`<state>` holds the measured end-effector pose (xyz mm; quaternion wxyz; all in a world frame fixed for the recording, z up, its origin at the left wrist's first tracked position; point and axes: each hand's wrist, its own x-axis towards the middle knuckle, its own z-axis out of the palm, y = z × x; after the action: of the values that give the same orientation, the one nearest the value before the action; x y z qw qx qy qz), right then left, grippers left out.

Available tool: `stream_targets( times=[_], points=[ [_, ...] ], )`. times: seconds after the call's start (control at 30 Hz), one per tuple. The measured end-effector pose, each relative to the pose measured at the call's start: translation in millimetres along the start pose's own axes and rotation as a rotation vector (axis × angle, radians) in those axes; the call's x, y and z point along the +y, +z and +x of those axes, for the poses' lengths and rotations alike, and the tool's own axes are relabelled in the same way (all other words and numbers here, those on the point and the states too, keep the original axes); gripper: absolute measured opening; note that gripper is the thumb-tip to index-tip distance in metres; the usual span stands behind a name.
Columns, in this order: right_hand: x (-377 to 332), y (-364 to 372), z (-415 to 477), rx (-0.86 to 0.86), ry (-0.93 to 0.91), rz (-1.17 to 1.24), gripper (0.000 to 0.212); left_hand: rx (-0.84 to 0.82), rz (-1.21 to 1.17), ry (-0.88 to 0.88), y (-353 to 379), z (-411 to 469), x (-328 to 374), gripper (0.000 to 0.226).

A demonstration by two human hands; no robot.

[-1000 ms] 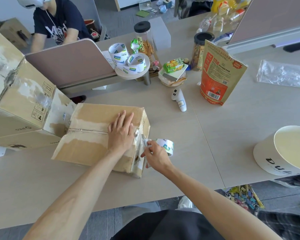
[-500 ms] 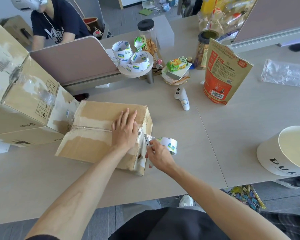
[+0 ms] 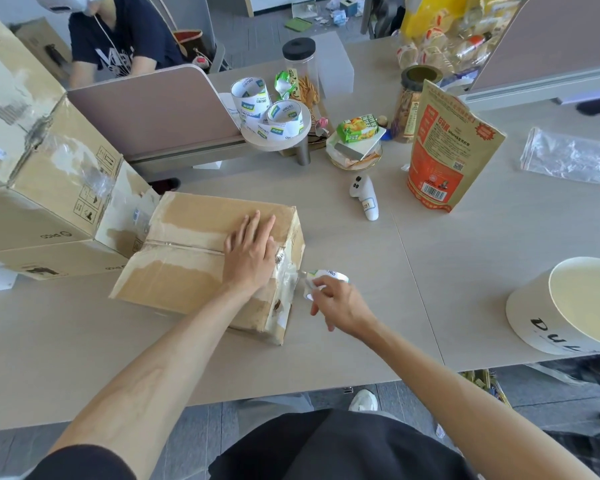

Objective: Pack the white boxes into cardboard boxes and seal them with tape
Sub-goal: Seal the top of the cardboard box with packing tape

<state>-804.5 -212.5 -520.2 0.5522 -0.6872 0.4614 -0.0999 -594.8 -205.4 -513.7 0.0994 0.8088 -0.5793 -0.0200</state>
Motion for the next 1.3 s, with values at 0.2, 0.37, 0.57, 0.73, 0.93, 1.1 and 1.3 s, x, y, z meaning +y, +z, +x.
stream_targets(
  times=[0.2,0.37,0.57,0.73,0.93,1.1,1.3],
  points=[
    [15.5,-33.2,18.9,0.321,0.091,0.018,0.023,0.013,-0.006,-0.001,1.4,0.3,-0.7,0.063],
    [56.1,-50.8,33.8,0.467,0.239,-0.189,0.030,0.010,-0.007,0.004,1.5,0.3,-1.0,0.064],
    [87.1,-62.5,37.3,0.461,0.377,-0.222,0.033,0.021,-0.016,0.003,2.6,1.0,-1.8,0.062],
    [77.8,-58.4,48.6,0.529,0.178,-0.453,0.028,0.025,-0.011,0.006,3.5,1.2,-2.8,0.060],
    [25.8,-18.5,75.6,0.076,-0.107,-0.328,0.031,0.030,-0.007,0.014,1.8,0.4,-1.5,0.060],
    [16.8,-5.9,96.9,-0.172,-0.061,-0.471,0.049,0.018,0.001,0.008,0.0,0.1,-0.8,0.059],
    [13.1,-14.6,103.6,-0.202,-0.011,-0.416,0.025,0.035,0.009,0.003,1.5,0.6,-1.3,0.056]
  ],
)
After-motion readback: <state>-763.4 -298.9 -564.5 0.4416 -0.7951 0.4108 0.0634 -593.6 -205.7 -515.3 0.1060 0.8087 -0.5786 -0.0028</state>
